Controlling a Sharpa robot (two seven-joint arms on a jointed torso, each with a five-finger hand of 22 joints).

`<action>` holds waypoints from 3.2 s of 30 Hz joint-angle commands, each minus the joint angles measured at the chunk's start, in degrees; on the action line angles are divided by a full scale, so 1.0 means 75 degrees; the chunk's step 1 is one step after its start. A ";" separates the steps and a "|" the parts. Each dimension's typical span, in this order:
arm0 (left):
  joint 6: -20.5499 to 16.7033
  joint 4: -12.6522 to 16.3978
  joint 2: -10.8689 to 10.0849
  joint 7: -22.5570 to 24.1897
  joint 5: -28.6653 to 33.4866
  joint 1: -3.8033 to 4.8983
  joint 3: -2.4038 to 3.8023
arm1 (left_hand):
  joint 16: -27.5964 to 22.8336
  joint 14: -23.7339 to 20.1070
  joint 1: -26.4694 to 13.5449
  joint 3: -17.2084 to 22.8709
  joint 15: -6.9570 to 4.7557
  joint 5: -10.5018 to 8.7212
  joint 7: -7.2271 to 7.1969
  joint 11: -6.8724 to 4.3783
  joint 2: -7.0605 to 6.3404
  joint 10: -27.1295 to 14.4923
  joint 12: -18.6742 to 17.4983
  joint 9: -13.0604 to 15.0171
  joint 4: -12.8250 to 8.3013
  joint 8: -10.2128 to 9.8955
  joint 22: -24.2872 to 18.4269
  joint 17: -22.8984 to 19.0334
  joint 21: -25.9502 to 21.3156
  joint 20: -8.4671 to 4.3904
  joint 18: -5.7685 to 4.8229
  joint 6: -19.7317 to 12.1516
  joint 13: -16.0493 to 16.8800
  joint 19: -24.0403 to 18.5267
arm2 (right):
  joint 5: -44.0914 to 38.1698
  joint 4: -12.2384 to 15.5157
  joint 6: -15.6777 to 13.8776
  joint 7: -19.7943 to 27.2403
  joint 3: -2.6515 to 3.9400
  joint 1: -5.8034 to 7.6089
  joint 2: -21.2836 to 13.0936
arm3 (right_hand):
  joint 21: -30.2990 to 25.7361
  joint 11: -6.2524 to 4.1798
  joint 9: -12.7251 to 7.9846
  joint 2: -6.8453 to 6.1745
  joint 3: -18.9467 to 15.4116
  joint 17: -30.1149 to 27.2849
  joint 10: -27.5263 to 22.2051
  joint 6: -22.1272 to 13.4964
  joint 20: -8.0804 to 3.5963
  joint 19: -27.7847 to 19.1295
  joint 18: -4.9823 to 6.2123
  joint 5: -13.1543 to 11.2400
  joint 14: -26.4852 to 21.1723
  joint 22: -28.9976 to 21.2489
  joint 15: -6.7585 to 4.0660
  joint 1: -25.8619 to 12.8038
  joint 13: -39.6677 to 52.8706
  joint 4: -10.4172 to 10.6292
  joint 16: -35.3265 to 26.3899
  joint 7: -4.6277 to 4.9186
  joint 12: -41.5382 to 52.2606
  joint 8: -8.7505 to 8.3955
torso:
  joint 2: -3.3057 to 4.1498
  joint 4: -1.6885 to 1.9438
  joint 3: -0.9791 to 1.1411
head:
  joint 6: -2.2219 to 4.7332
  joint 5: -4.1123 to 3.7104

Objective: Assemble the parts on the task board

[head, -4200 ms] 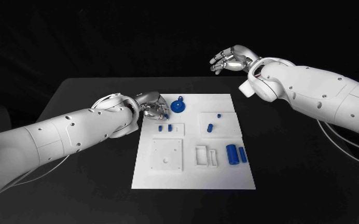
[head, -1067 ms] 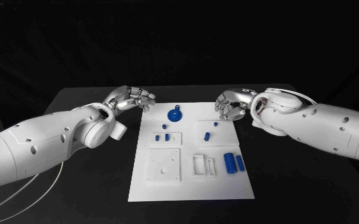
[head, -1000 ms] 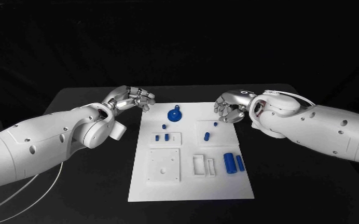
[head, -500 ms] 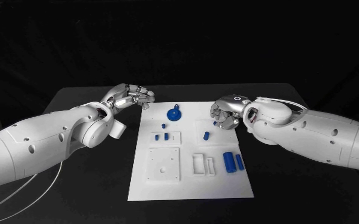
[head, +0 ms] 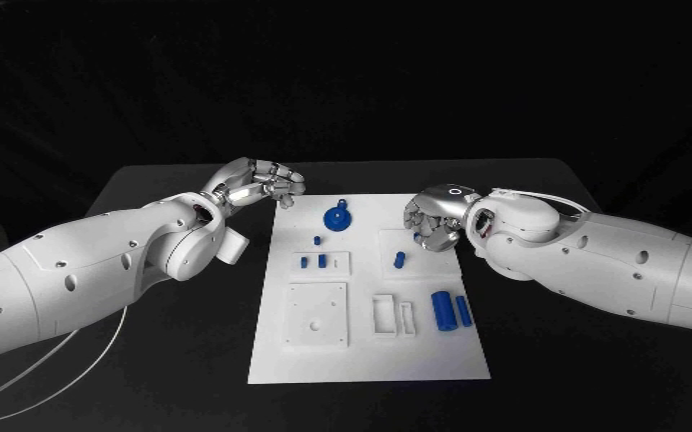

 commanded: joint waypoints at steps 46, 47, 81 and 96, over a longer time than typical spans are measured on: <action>0.0247 0.0002 -0.0042 0.0029 -0.0075 0.0007 0.0005 | -0.0194 0.0012 -0.0006 -0.0093 0.0050 0.0042 -0.0015 -0.0002 0.0060 -0.0119 0.0023 -0.0011 -0.0073 0.0228 0.0063 0.0081 -0.0129 0.0059 0.0014 -0.0066 0.0014 -0.0051 | -0.1263 -0.0336 0.0365 -0.0320 -0.0069 -0.0364 0.0337 | 0.0570 -0.0321 0.0501 0.0383 -0.0155 0.0149 0.0788 0.0855 -0.0112 0.0025 0.0069 -0.0249 -0.0159 0.0191 -0.0355 -0.0006 0.0733 -0.0370 0.0699 -0.0400 0.0430 0.0501 | -0.0002 0.0003 -0.0001 | -0.0194 -0.0027; 0.0250 0.0002 -0.0044 0.0026 -0.0081 0.0007 0.0005 | -0.0196 0.0012 -0.0002 -0.0094 0.0050 0.0042 -0.0016 -0.0002 0.0061 -0.0120 0.0023 -0.0011 -0.0075 0.0231 0.0064 0.0082 -0.0130 0.0060 0.0015 -0.0066 0.0014 -0.0051 | -0.1345 -0.0329 0.0380 -0.0363 -0.0073 -0.0365 0.0340 | 0.0581 -0.0325 0.0506 0.0376 -0.0132 0.0152 0.0791 0.0862 -0.0116 0.0024 0.0069 -0.0248 -0.0159 0.0190 -0.0358 0.0018 0.0748 -0.0385 0.0709 -0.0403 0.0432 0.0501 | -0.0002 0.0006 0.0000 | -0.0196 -0.0029; 0.0220 -0.0088 -0.0009 -0.0015 -0.0084 0.0007 0.0005 | -0.0221 0.0019 0.0015 -0.0103 0.0055 0.0048 -0.0012 0.0003 0.0085 -0.0129 0.0025 -0.0029 -0.0094 0.0267 0.0085 0.0112 -0.0141 0.0067 0.0015 -0.0090 0.0018 -0.0047 | -0.1367 -0.0026 -0.0485 -0.0348 0.0148 -0.0326 0.0076 | 0.1086 -0.0448 0.0692 -0.0024 0.0668 0.0382 0.1052 0.1274 -0.0278 0.0284 0.0069 -0.0226 -0.0072 0.0177 -0.0476 0.0241 0.1385 -0.0261 0.1145 -0.0539 0.0548 0.0428 | -0.0004 0.0001 -0.0009 | -0.0251 -0.0038; 0.0257 -0.0133 0.0019 -0.0014 -0.0079 0.0007 0.0005 | -0.0229 0.0023 0.0008 -0.0111 0.0055 0.0048 -0.0010 0.0004 0.0087 -0.0134 0.0025 -0.0037 -0.0092 0.0278 0.0091 0.0123 -0.0145 0.0068 0.0017 -0.0102 0.0019 -0.0044 | -0.0745 0.0051 0.0039 -0.0341 0.0435 -0.0154 0.0021 | 0.1109 -0.0450 0.0715 0.0003 0.0647 0.0391 0.1042 0.1267 -0.0285 0.0276 0.0069 -0.0227 -0.0079 0.0175 -0.0478 0.0225 0.1425 -0.0233 0.1159 -0.0536 0.0531 0.0410 | -0.0004 0.0005 -0.0010 | -0.0218 -0.0029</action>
